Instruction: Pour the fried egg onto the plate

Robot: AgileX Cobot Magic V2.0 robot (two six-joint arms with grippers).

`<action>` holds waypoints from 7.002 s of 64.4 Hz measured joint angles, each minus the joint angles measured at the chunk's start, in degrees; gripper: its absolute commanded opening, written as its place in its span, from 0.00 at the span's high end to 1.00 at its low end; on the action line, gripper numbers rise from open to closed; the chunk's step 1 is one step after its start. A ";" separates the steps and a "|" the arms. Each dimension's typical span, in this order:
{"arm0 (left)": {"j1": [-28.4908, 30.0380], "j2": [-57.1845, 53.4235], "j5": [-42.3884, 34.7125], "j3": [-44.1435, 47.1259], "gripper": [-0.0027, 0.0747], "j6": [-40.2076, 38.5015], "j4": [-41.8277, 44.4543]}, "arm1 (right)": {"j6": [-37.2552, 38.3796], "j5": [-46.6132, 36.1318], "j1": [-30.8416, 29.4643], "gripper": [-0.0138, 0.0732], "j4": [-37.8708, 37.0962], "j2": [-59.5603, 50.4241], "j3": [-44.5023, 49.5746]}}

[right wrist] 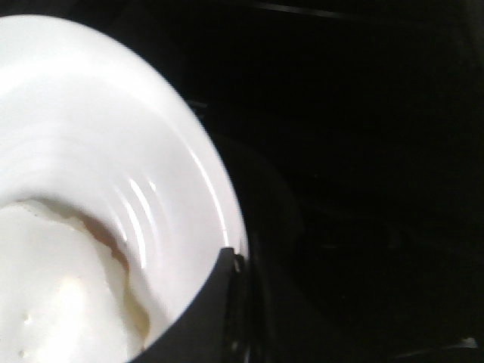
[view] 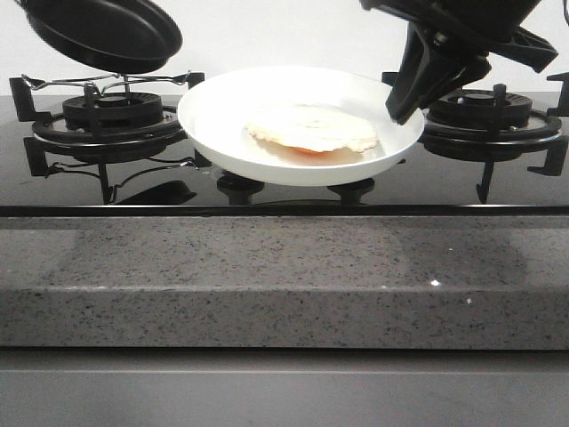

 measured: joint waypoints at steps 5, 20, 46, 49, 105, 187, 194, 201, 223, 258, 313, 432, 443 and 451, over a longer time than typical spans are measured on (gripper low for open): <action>1.50 2.57 2.35 0.00 0.99 -0.11 -2.85 | 0.00 0.00 0.00 0.92 0.00 0.00 0.00; 2.63 8.51 6.13 0.00 0.97 -2.31 -7.10 | 0.00 0.00 0.00 0.92 0.00 0.00 0.00; 2.63 9.34 7.12 0.00 0.33 -3.25 -8.09 | 0.00 0.00 0.00 0.92 0.00 0.00 0.00; 2.63 9.42 7.23 0.00 0.32 -3.25 -8.09 | 0.00 0.00 0.00 0.92 0.00 0.00 0.00; 11.26 1.79 11.38 0.00 0.33 -0.72 -0.89 | 0.00 0.00 0.00 0.92 0.00 0.08 0.00; -23.08 -49.69 2.39 22.16 0.33 -41.30 79.29 | 0.00 0.00 0.00 0.92 0.00 0.08 0.00; -23.08 -51.29 2.39 22.42 0.33 -41.39 79.29 | 0.00 0.00 0.00 0.92 0.00 0.08 0.00; -23.08 -51.55 2.39 22.55 0.33 -41.39 79.29 | 0.00 0.00 0.00 0.92 0.00 0.08 0.00; -23.08 -51.55 2.39 22.75 0.33 -41.39 79.29 | 0.00 0.52 0.00 0.92 0.32 0.34 -0.47; -23.08 -51.55 2.39 22.79 0.33 -41.39 79.29 | 10.32 16.18 0.00 0.92 -5.87 15.20 -34.05; -23.08 -51.55 2.39 22.79 0.33 -41.42 79.32 | 25.84 27.51 0.00 0.48 -13.61 31.78 -50.04; -23.08 -51.55 1.00 22.79 0.67 -41.53 79.32 | 12.08 19.78 0.00 0.64 -23.02 -59.40 27.34; -23.08 -51.55 1.10 22.79 0.95 -41.53 79.32 | 12.08 19.75 0.00 0.87 -23.02 -59.59 27.58; -23.08 -51.55 1.10 22.79 0.99 -41.53 79.32 | 12.08 19.71 0.00 0.92 -23.02 -59.59 27.58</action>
